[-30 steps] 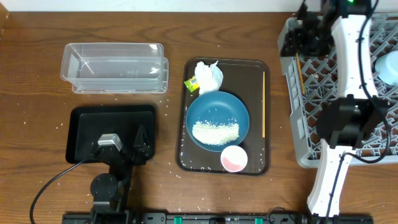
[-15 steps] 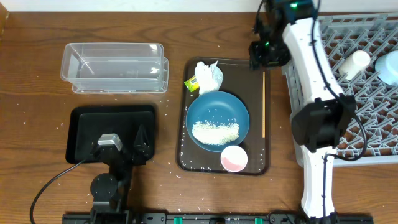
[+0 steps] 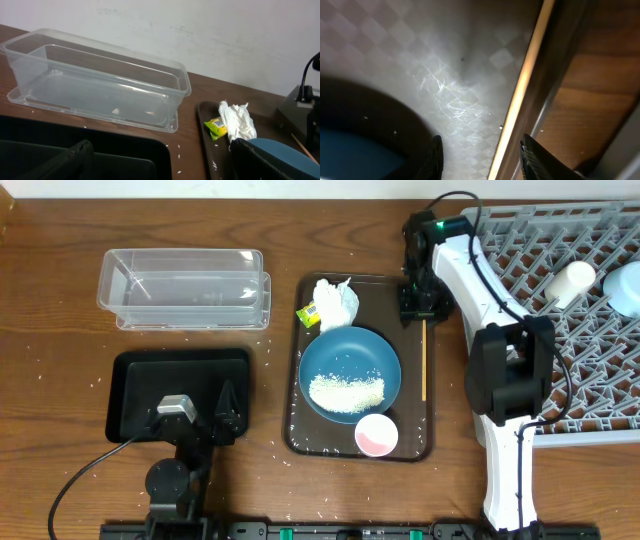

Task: Sort waste into correct bins and load items into the dishwasher rack
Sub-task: 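Return the right gripper to the tray, grasp the remaining chopstick, lift toward rack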

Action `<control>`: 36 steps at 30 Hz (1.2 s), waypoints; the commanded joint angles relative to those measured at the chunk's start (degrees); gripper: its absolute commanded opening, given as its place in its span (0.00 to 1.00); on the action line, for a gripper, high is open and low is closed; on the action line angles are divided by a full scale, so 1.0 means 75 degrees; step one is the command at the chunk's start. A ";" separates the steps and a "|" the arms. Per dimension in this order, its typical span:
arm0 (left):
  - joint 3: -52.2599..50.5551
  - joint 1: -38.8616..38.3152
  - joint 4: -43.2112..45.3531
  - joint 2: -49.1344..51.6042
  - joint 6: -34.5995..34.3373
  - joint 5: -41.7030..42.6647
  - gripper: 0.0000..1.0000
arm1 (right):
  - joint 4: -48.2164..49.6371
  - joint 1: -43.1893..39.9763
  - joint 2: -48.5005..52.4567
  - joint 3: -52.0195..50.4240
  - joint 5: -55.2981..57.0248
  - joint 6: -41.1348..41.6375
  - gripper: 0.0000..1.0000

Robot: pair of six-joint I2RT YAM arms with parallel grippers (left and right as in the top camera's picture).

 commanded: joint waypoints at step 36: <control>-0.0119 -0.0035 -0.0271 -0.0050 0.0131 0.0079 0.90 | -0.0985 -0.1192 -0.0122 0.2643 -0.0831 -0.1294 0.01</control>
